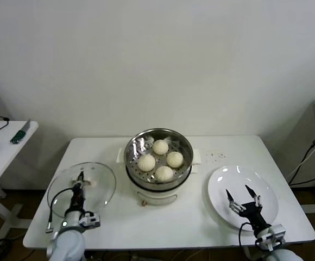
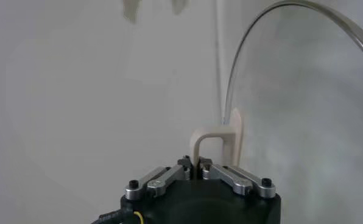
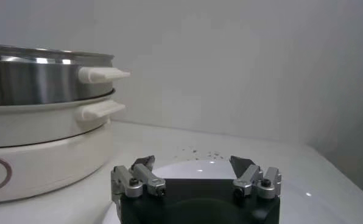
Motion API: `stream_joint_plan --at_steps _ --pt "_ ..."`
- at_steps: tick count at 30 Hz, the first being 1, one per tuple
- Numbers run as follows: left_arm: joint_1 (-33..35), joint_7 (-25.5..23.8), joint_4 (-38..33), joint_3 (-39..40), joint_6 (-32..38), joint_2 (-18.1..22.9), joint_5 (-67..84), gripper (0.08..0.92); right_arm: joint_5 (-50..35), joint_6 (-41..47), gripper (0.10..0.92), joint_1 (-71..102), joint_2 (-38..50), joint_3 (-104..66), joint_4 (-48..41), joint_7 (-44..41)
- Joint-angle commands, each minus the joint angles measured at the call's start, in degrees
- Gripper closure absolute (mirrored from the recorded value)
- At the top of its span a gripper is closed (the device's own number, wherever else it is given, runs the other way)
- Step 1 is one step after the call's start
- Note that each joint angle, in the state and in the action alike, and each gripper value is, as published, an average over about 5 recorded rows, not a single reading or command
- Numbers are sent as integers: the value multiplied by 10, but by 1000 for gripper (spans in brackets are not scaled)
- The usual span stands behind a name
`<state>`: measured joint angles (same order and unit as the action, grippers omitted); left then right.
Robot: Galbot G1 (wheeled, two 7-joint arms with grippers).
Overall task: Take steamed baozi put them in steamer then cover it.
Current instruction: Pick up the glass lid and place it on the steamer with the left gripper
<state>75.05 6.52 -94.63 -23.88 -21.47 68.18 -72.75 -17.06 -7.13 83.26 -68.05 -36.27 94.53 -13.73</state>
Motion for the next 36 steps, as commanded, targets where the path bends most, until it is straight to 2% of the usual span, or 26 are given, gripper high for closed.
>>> stream_joint_plan --at_steps 1,6,12,17,21,27,31,36 --pt "61 -5 -182 -1 -113 -43 11 854 1 1 203 -8 15 3 -2 1" --pt "80 -27 -262 -5 -180 -85 18 854 1 5 203 -23 29 8 -7 4" --pt "90 -41 -326 -6 -209 -135 32 854 3 15 203 -41 51 18 -14 15" --pt "48 -61 -324 41 -229 -177 37 854 3 22 203 -60 60 28 -19 20" --pt "-22 -97 -316 116 -235 -189 21 854 6 25 203 -72 60 37 -23 22" --pt "-157 -178 -269 221 -235 -153 -18 854 12 29 203 -89 59 50 -32 26" --pt "-231 -212 -232 269 -235 -101 -41 854 12 30 203 -95 58 51 -37 27" --pt "-276 -237 -185 307 -235 -33 -74 854 13 29 203 -94 57 47 -39 27"
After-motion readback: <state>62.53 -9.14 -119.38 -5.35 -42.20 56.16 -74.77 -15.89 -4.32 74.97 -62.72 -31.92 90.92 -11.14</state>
